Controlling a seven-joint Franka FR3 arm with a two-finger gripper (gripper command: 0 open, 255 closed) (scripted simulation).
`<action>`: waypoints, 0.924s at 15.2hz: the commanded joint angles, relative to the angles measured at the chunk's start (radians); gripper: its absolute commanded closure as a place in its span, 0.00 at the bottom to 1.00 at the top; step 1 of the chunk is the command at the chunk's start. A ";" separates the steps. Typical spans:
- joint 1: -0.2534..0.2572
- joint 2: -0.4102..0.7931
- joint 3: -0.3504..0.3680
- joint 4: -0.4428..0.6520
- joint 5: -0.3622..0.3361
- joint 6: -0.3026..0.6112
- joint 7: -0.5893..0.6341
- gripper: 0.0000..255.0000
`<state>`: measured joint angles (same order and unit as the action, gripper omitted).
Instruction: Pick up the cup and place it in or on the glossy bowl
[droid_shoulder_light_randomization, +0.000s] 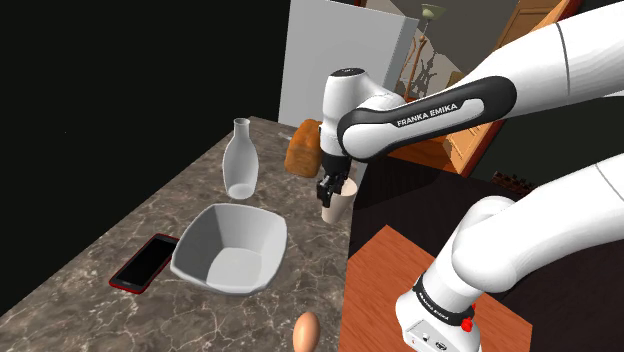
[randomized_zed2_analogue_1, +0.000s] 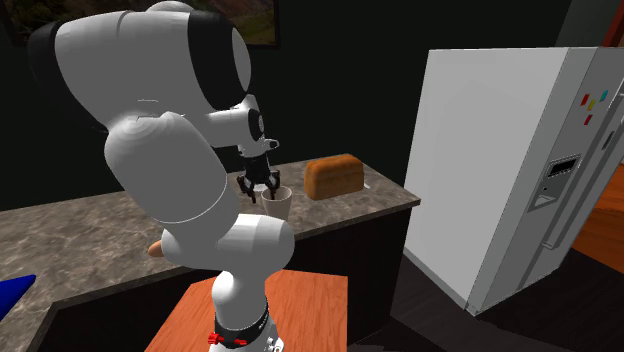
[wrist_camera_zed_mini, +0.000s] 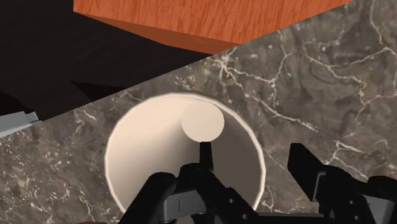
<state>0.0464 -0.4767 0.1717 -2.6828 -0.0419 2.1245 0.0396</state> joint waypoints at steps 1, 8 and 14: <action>0.000 0.000 0.000 0.000 0.000 0.000 0.000 1.00; 0.000 0.000 0.000 0.000 0.000 0.000 0.000 1.00; 0.003 -0.038 -0.006 0.042 0.004 -0.080 -0.011 1.00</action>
<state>0.0478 -0.5077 0.1659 -2.6513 -0.0389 2.0631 0.0298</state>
